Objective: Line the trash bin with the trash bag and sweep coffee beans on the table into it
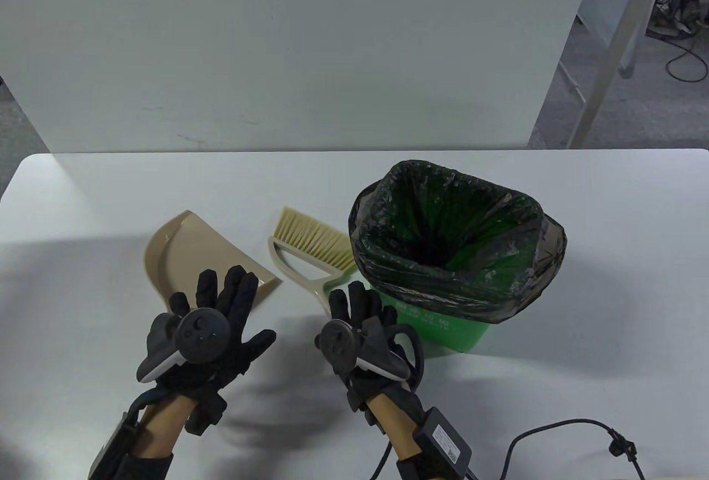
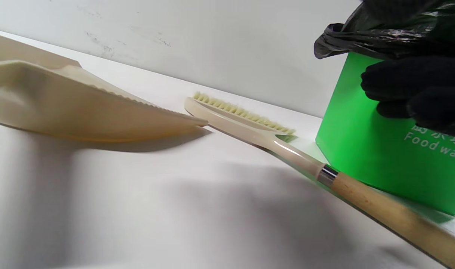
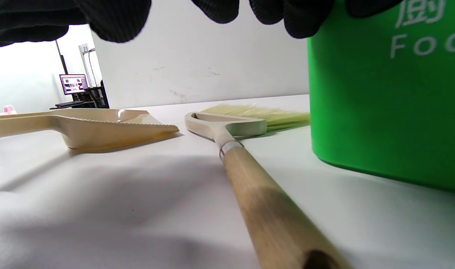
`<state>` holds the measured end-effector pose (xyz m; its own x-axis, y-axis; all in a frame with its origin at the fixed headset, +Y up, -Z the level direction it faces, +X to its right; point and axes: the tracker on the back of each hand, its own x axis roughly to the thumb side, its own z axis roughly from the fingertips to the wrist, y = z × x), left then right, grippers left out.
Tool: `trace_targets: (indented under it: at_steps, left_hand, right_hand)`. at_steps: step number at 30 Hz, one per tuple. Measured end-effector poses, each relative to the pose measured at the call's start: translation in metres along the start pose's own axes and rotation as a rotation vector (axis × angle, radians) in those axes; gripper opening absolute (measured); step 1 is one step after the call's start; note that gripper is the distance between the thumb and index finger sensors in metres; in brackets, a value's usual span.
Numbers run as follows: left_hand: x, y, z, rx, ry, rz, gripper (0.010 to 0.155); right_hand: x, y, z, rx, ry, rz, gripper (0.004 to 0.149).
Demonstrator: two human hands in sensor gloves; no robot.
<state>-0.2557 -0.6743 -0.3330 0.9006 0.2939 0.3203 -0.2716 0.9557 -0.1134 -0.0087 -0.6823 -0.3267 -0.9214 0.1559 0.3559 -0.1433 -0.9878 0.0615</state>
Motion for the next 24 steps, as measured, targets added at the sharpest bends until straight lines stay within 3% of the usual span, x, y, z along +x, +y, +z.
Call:
trace_targets:
  at_steps: [24]
  left_hand:
    - [0.0062,0.0015,0.0012,0.000,0.007,-0.028,0.090]
  right_hand:
    - [-0.0003,0.0029,0.0000,0.029,0.002,-0.011,0.077]
